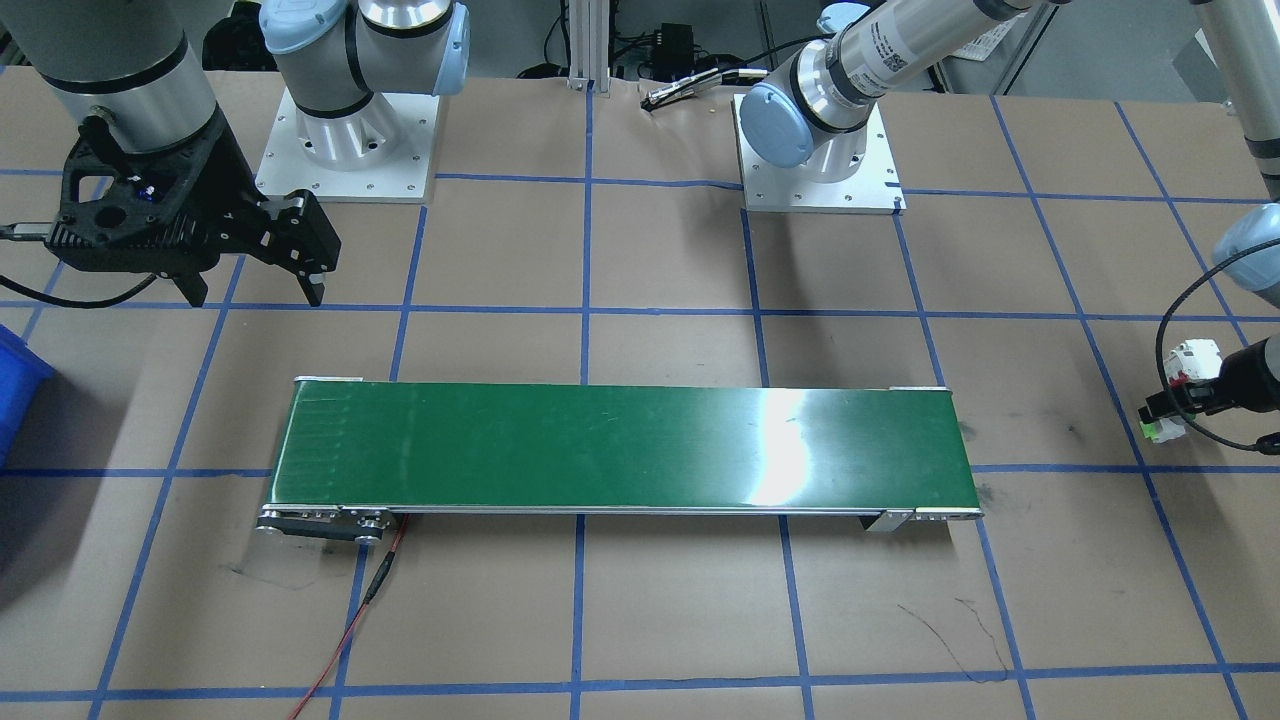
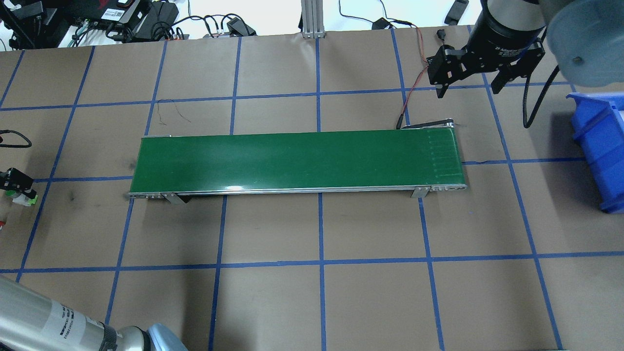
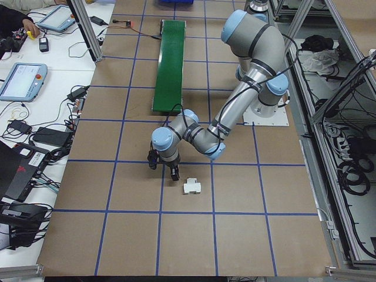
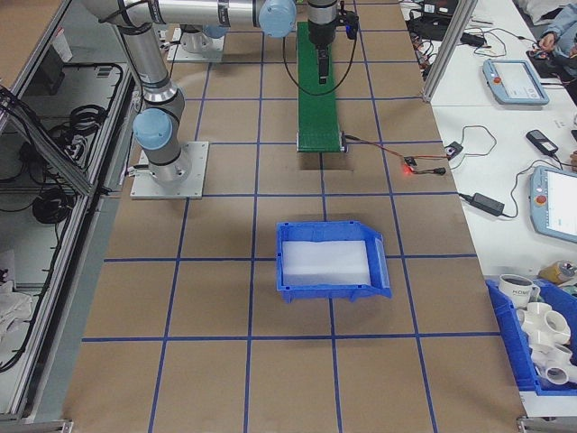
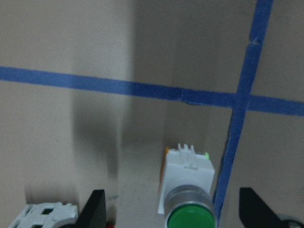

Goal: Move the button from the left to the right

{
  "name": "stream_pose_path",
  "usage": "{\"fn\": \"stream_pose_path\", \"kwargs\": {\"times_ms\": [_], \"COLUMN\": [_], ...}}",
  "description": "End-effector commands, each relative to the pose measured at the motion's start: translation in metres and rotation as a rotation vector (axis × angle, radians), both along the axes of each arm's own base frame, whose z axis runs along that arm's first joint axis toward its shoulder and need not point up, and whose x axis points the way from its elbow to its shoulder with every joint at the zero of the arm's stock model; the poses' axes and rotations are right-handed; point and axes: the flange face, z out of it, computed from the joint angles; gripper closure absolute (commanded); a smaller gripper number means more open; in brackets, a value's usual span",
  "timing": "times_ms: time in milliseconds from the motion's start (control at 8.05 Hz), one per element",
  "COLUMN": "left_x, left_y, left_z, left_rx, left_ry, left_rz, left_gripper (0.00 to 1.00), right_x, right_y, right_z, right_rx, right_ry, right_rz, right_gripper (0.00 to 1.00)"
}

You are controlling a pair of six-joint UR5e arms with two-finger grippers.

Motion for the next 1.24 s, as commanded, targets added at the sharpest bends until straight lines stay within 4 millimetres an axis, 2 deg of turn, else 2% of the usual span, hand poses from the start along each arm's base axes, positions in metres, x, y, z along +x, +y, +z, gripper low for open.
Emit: {"fn": "stream_pose_path", "kwargs": {"times_ms": [0, 124, 249, 497, 621, 746, 994, 1118], "left_x": [-0.004, -0.004, -0.004, -0.006, -0.006, -0.006, -0.010, -0.018], "left_y": [-0.005, -0.005, -0.005, -0.003, -0.002, -0.001, -0.001, -0.012], "left_z": [-0.012, -0.013, -0.013, -0.015, -0.015, -0.013, 0.005, 0.037], "left_rx": [-0.021, -0.024, -0.025, -0.013, -0.008, -0.007, 0.009, -0.025], "left_ry": [0.033, 0.038, 0.039, 0.053, 0.055, 0.052, 0.069, 0.035], "left_rz": [0.003, 0.000, 0.000, 0.001, 0.001, -0.001, -0.011, -0.032], "left_gripper": [0.00, 0.04, 0.16, 0.51, 0.80, 1.00, 1.00, 1.00], "right_x": [-0.001, -0.001, 0.000, -0.001, 0.000, 0.000, 0.000, 0.000], "right_y": [0.000, 0.000, 0.000, 0.000, 0.000, 0.000, 0.000, 0.000], "right_z": [0.000, 0.000, 0.000, 0.000, 0.000, 0.000, 0.000, 0.000], "right_rx": [0.001, 0.001, -0.001, 0.002, 0.001, 0.001, 0.002, 0.001], "right_ry": [0.000, 0.000, 0.000, 0.000, 0.000, 0.000, 0.000, 0.000], "right_rz": [-0.001, -0.001, 0.000, -0.003, 0.000, 0.000, -0.001, 0.000], "right_gripper": [0.00, 0.00, 0.00, 0.00, 0.00, 0.00, 0.00, 0.00]}}
